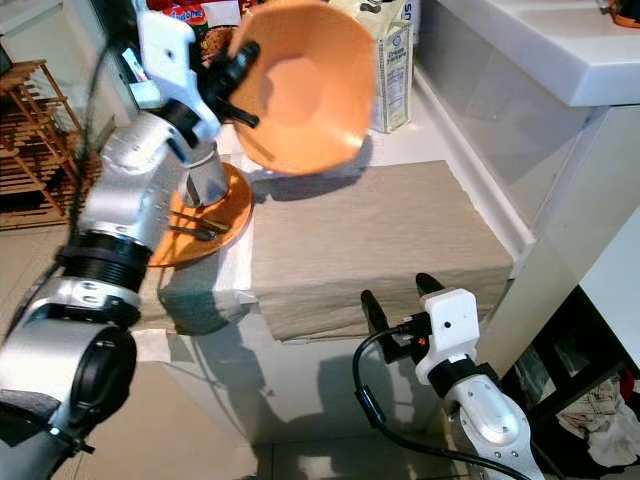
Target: Setting the table
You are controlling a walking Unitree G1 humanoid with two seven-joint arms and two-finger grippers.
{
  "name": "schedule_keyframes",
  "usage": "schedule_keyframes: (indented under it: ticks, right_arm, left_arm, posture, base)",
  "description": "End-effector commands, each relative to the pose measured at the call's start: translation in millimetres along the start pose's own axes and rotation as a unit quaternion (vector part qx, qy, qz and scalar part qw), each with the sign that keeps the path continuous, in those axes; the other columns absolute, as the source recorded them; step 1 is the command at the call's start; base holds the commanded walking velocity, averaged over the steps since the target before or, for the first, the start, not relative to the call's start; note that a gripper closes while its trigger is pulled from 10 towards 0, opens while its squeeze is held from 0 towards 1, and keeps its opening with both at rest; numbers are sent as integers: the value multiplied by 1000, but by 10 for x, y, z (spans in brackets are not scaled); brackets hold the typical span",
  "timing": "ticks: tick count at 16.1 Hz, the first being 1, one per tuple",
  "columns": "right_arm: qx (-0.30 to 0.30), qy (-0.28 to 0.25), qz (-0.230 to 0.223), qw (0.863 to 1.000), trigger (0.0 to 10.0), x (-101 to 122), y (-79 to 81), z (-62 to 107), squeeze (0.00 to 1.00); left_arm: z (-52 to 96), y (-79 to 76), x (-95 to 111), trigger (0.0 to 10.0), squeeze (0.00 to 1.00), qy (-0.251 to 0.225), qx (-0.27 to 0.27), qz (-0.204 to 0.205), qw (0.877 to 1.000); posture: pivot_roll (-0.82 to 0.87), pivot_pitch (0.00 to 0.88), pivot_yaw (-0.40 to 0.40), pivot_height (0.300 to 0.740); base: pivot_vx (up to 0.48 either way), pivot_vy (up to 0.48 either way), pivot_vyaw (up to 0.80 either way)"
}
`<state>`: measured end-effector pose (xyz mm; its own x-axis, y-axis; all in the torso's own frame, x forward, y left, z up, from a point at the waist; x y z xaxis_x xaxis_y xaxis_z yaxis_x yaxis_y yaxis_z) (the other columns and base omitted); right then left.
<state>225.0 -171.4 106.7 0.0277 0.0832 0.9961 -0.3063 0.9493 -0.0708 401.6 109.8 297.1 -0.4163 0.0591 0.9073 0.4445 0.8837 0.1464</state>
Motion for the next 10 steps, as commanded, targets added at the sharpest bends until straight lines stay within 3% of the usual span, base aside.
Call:
schedule_keyframes:
  ticks: [1,7,10]
  right_arm:
    - [-8,1,3,1000,10000,-11,-17,-27,0]
    - [-29,-8,11,999,10000,-23,-72,-58,0]
    - [-22,-9,9,1000,10000,-36,-19,-88,0]
  left_arm:
    - [-13,85,198,0,0,-28,11,-18,999]
    - [121,200,478,0,0,-65,32,-43,996]
    - [248,114,331,0,0,-45,28,-29,998]
  posture:
    - [-62,0,115,740]
    - [-35,0,102,740]
    - [-31,0,98,740]
  base:
    - [0,0,0]
    - [0,0,0]
    - [0,0,0]
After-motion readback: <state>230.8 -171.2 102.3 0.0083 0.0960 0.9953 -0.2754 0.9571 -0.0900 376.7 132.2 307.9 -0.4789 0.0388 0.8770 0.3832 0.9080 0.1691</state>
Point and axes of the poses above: a point about 5 cm out from each wrist's last joint towards the gripper, its own z axis pointing back from the gripper into the wrist, its own x axis along the axis of the wrist's last joint, y = z × x, the point moved 1 cm from there along -z, pointing out of the wrist towards the gripper
